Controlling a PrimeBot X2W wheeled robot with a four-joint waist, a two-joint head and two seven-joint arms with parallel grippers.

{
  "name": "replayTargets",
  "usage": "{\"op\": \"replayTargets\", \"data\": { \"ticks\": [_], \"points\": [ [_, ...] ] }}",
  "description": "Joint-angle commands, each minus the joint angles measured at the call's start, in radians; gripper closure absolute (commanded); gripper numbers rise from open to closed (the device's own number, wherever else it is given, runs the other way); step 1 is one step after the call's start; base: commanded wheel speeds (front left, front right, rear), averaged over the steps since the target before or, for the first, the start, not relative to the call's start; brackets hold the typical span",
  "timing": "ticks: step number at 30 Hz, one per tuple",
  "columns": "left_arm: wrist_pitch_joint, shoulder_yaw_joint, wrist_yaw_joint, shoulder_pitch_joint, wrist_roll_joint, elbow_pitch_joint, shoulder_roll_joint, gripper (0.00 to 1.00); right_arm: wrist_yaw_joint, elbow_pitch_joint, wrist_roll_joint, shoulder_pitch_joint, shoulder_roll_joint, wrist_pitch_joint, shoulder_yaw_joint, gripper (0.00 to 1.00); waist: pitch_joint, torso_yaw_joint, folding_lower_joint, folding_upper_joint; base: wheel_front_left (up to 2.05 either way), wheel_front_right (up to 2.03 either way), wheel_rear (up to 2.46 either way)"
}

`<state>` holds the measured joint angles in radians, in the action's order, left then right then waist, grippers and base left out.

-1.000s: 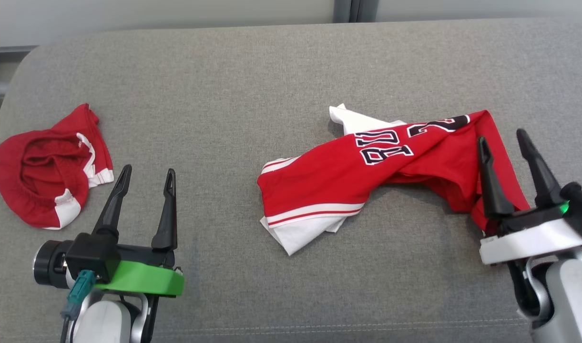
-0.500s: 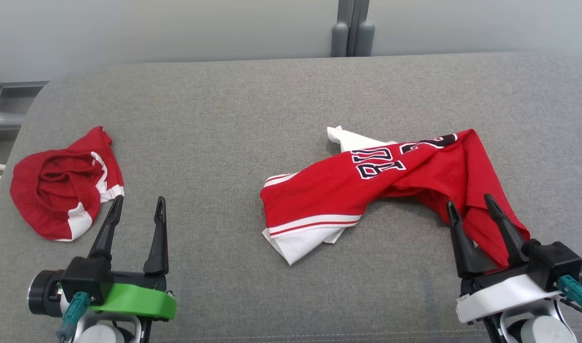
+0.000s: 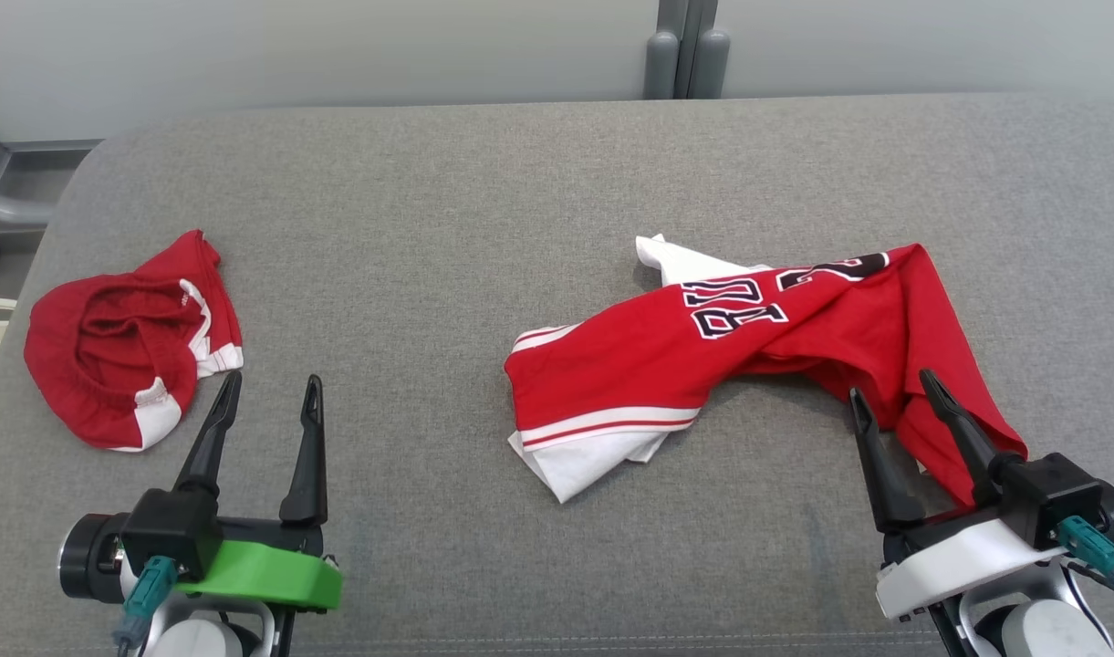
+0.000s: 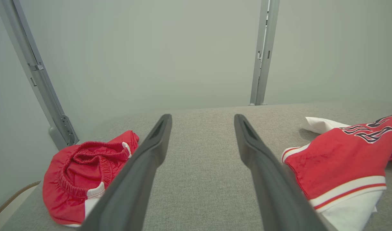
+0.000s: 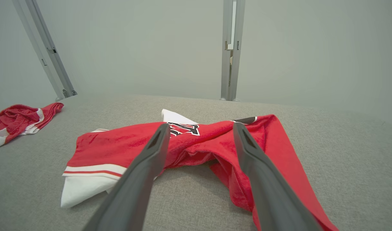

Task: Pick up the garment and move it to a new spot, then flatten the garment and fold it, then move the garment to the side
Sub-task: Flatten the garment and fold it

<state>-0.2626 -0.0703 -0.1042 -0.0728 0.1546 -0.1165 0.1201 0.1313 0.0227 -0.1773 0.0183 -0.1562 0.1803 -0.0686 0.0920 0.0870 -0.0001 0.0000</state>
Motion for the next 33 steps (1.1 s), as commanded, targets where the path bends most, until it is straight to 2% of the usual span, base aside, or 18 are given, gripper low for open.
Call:
{"op": "replayTargets", "data": {
  "ticks": [1,10,19,25,33],
  "points": [
    [-0.003,-0.003,0.005,-0.016,0.002,0.002,0.004,0.00,-0.001,-0.005,0.012,-0.006,-0.018,-0.015,-0.004,0.00,0.006,0.002,0.0001,0.0000,0.00,0.00,0.00],
    [-0.003,-0.016,0.000,-0.036,0.004,0.007,-0.010,0.00,-0.001,-0.083,0.051,-0.041,-0.127,-0.082,-0.048,0.00,0.050,-0.001,0.0001,0.0000,0.00,0.00,0.00],
    [-0.003,-0.030,-0.007,-0.076,0.005,0.007,-0.024,0.00,-0.001,-0.232,0.089,-0.126,-0.228,-0.104,-0.064,0.00,0.115,-0.005,0.0001,0.0000,0.00,0.00,0.00],
    [-0.003,-0.034,-0.010,-0.096,0.003,0.003,-0.030,0.00,-0.001,-0.339,0.100,-0.180,-0.246,-0.078,-0.010,0.00,0.142,-0.002,0.0001,0.0000,0.00,0.00,0.00],
    [-0.003,-0.023,-0.014,-0.112,-0.007,0.002,-0.033,0.00,-0.001,-0.452,0.075,-0.240,-0.236,-0.015,0.149,0.00,0.167,-0.001,0.0001,0.0000,0.00,0.00,0.00]
  ]
}}
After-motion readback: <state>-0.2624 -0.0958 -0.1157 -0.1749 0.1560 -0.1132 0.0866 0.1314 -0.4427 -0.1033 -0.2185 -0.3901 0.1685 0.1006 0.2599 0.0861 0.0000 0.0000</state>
